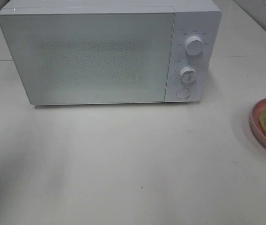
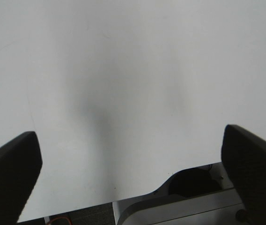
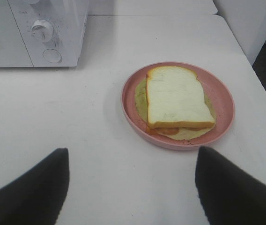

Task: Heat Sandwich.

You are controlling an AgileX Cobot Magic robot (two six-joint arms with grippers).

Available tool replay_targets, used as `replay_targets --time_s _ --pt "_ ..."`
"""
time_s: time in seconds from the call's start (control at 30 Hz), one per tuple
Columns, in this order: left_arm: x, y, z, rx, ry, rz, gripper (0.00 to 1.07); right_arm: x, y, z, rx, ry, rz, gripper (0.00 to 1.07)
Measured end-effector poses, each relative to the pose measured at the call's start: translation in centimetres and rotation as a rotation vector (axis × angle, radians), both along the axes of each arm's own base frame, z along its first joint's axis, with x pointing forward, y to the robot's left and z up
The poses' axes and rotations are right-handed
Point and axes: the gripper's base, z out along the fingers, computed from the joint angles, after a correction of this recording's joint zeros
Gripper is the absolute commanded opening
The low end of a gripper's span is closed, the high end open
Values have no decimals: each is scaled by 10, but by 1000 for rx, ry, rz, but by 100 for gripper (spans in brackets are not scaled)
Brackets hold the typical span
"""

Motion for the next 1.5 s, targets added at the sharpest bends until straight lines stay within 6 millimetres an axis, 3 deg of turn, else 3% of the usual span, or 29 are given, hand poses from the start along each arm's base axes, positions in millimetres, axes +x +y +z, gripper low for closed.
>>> replay_targets --time_s 0.6,0.83,1.07,1.5 --pt "-91 28 -10 33 -104 -5 100 0 0 0 0 0 0 73" --pt "-127 36 -23 38 -191 -39 100 0 0 0 0 0 0 73" --pt "-140 41 -21 48 -279 -56 100 0 0 0 0 0 0 73" --pt "-141 41 -21 49 -288 -55 100 0 0 0 0 0 0 73"
